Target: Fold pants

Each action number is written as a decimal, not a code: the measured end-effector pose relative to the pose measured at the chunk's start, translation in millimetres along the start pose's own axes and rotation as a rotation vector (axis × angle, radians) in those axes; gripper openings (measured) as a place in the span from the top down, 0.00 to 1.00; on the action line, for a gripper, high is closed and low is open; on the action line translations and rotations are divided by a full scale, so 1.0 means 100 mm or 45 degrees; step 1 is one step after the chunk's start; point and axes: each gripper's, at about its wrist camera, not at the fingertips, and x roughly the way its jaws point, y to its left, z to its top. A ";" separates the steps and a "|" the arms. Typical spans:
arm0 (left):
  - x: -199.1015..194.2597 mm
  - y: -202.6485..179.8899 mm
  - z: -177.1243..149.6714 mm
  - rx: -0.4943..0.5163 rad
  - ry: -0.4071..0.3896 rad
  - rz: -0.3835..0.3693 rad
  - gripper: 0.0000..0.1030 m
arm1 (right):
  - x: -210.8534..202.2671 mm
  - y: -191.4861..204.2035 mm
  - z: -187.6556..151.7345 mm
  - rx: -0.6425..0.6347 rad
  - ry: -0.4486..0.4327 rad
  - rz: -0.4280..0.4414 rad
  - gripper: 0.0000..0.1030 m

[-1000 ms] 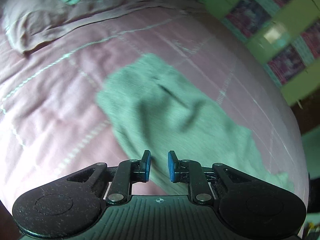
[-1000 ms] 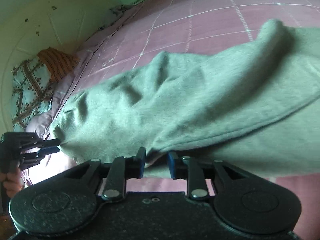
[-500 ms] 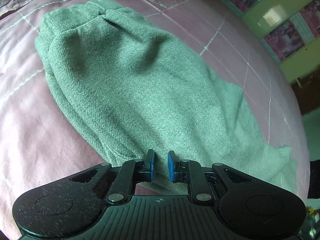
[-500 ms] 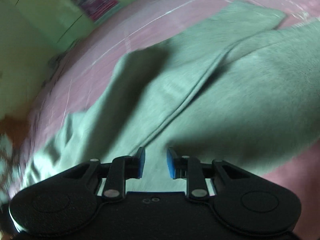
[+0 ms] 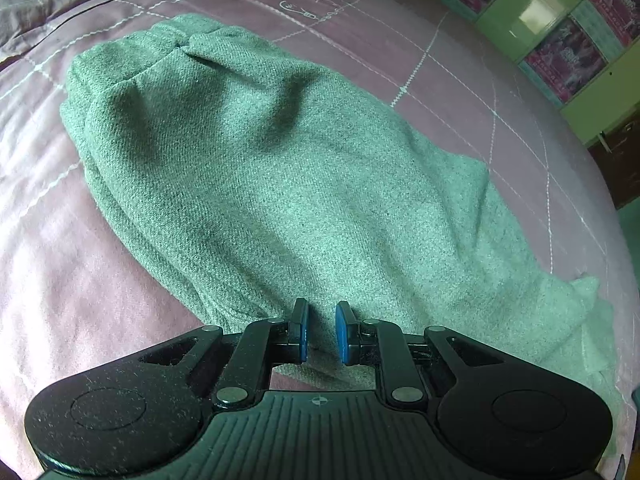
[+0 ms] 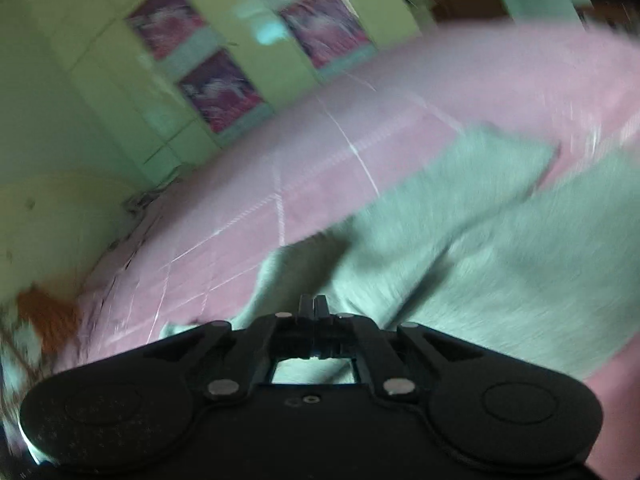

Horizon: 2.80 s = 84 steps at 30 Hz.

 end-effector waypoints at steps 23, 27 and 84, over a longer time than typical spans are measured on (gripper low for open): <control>0.00 -0.04 0.01 0.048 -0.009 0.024 0.84 | 0.01 -0.16 0.04 0.148 -0.049 0.083 0.95; -0.01 -0.07 -0.01 0.081 -0.024 0.040 0.84 | -0.28 -0.16 -0.29 0.041 0.029 0.007 0.95; 0.09 -1.12 -0.65 0.413 -0.043 0.130 0.83 | -0.59 -1.92 0.11 0.250 -0.022 -0.353 0.86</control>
